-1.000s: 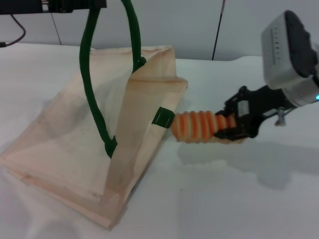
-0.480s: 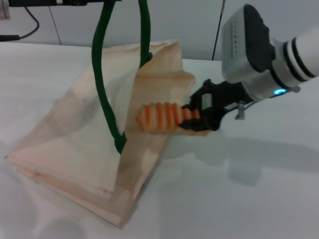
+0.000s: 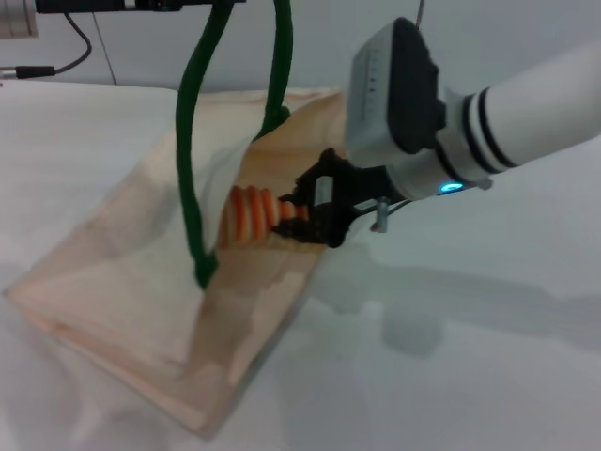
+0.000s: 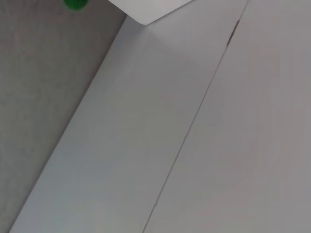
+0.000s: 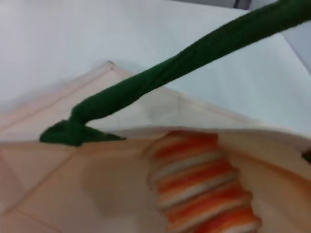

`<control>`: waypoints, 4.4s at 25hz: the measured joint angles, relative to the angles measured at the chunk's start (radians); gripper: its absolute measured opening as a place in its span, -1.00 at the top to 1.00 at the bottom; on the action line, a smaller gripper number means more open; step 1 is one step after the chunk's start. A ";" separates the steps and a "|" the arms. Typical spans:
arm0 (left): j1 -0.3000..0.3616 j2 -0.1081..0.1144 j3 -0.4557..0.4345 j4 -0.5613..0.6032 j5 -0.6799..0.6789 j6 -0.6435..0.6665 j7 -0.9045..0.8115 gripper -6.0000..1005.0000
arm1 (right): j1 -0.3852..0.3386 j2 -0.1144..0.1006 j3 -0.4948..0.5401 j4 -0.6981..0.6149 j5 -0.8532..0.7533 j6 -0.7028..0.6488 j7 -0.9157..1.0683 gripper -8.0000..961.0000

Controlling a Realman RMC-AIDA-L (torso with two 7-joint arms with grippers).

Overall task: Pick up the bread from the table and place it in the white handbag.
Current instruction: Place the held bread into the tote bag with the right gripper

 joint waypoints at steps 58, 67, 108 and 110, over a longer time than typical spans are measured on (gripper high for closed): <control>-0.006 -0.024 -0.002 0.027 -0.113 -0.002 0.002 0.75 | -0.029 0.001 -0.164 0.002 0.187 -0.348 0.292 0.52; 0.001 -0.028 -0.001 0.027 -0.126 -0.010 0.000 0.75 | -0.027 0.000 -0.177 -0.003 0.219 -0.353 0.285 0.50; 0.039 -0.027 -0.002 0.027 -0.141 -0.086 -0.014 0.75 | -0.082 -0.031 -0.086 0.091 0.206 -0.395 0.269 -0.87; 0.044 -0.027 -0.003 0.027 -0.144 -0.098 -0.015 0.75 | -0.086 -0.036 -0.074 0.092 0.205 -0.393 0.260 -0.87</control>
